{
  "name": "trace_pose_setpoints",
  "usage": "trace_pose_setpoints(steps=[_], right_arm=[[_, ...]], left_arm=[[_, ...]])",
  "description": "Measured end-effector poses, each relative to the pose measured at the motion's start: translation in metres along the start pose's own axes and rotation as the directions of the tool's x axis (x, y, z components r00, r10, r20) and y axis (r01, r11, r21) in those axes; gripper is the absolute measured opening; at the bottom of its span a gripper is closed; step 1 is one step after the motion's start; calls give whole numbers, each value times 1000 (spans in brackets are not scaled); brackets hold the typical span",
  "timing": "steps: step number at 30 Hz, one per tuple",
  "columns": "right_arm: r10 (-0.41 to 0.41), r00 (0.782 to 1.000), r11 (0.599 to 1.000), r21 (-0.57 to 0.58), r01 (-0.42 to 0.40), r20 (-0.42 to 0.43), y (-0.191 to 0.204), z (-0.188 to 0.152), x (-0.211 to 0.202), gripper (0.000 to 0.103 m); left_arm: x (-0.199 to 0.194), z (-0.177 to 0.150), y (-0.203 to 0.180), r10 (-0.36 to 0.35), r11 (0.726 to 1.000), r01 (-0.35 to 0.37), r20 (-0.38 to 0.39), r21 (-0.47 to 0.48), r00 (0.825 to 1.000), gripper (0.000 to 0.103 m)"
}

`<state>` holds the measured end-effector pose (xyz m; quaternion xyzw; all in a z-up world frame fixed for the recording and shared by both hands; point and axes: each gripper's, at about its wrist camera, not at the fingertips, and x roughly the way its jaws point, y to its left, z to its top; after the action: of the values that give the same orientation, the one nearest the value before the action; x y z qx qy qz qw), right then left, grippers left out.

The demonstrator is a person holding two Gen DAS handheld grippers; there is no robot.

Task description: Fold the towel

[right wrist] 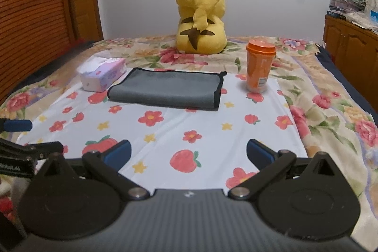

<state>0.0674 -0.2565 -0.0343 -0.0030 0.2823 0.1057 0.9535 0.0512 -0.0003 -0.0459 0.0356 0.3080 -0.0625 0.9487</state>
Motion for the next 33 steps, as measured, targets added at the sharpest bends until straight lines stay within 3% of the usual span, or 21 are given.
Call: trace_pose_setpoints(steps=[17, 33], right_arm=[[-18, 997, 1000, 15, 17, 78, -4, 2, -11, 103], [-42, 989, 999, 23, 39, 140, -6, 2, -21, 103]], left_arm=[[-27, 6, 8, 58, 998, -56, 153, -15, 987, 103], [-39, 7, 2, 53, 998, -57, 229, 10, 972, 103]])
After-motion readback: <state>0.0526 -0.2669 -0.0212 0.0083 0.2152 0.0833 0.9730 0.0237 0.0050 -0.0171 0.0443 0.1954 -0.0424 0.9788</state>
